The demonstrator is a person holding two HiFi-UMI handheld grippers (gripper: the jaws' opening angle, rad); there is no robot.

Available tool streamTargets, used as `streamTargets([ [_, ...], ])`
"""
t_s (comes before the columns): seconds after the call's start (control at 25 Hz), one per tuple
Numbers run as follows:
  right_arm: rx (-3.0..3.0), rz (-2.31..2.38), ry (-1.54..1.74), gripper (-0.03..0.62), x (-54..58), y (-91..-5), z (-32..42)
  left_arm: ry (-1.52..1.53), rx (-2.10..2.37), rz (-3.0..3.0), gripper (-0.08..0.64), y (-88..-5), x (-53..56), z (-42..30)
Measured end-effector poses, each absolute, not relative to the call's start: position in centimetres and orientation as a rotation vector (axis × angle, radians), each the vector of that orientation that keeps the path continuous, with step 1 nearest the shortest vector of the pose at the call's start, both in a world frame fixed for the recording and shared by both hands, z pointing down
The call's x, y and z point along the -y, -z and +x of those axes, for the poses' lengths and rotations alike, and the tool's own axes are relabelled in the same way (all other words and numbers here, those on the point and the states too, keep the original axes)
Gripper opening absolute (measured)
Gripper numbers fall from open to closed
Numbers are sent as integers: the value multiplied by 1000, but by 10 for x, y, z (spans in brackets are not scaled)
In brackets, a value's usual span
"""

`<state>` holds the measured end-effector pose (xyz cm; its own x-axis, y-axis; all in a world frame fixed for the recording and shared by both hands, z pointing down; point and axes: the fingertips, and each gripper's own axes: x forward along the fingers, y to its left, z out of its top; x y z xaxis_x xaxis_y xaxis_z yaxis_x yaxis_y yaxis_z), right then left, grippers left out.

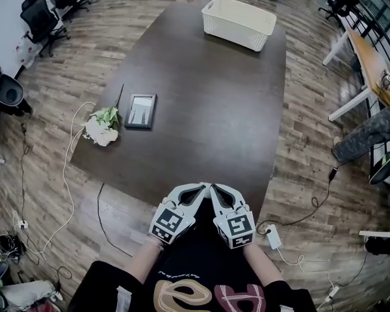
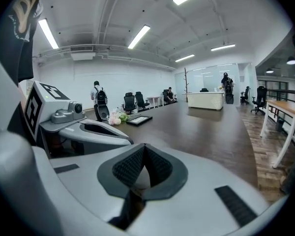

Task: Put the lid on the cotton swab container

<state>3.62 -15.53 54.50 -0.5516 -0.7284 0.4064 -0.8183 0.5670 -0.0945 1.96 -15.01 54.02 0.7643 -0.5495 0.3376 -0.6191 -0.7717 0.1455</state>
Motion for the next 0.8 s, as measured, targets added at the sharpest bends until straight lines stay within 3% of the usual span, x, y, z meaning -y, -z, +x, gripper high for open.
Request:
streamTargets([
  [0.8,2495,1158,-424,6,139,-545,25,-401,927,2736,3,-540,149,20],
])
